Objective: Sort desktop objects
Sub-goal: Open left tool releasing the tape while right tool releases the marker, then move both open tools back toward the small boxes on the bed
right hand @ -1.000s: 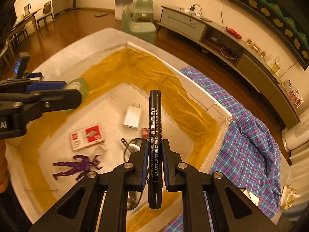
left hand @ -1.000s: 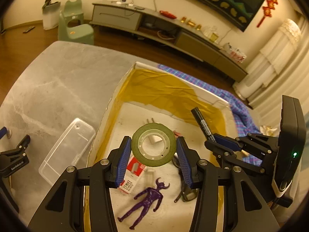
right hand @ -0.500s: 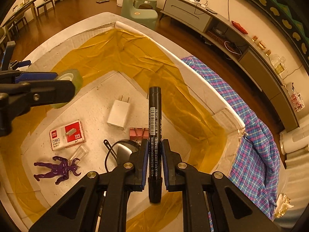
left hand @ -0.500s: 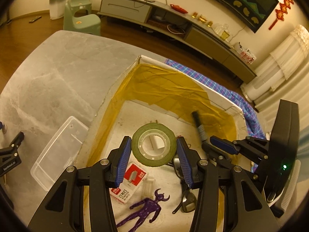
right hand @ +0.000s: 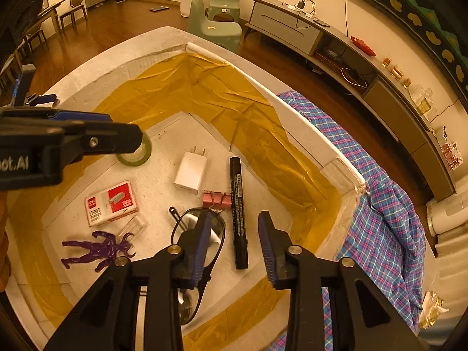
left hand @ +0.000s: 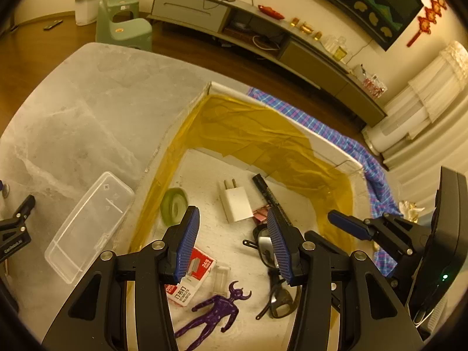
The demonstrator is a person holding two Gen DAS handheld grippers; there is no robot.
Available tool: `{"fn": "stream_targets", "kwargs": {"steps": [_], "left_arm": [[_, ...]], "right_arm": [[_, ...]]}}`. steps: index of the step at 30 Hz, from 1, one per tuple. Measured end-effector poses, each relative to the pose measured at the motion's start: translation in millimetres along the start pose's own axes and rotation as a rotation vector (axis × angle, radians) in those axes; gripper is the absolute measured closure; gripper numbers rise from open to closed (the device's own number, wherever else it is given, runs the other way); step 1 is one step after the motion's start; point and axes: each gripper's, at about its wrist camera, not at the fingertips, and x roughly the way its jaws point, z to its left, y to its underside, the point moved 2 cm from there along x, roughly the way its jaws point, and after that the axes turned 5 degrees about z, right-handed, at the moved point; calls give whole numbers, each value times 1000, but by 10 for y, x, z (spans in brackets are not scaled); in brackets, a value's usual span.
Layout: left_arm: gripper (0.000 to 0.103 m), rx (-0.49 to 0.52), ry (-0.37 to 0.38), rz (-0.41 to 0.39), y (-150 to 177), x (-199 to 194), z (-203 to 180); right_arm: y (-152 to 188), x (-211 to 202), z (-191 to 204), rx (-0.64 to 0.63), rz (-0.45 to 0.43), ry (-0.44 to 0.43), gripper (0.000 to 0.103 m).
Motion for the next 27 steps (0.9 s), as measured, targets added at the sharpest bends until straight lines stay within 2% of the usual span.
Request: {"fn": "stream_targets", "kwargs": {"steps": [8, 16, 27], "left_arm": [[52, 19, -6, -44, 64, -370, 86], [52, 116, -32, -81, 248, -640, -70], [52, 254, -40, -116, 635, -887, -442]], "right_arm": [[166, -279, 40, 17, -26, -22, 64], [405, -576, 69, 58, -64, -70, 61], [860, -1069, 182, 139, -210, -153, 59]]}}
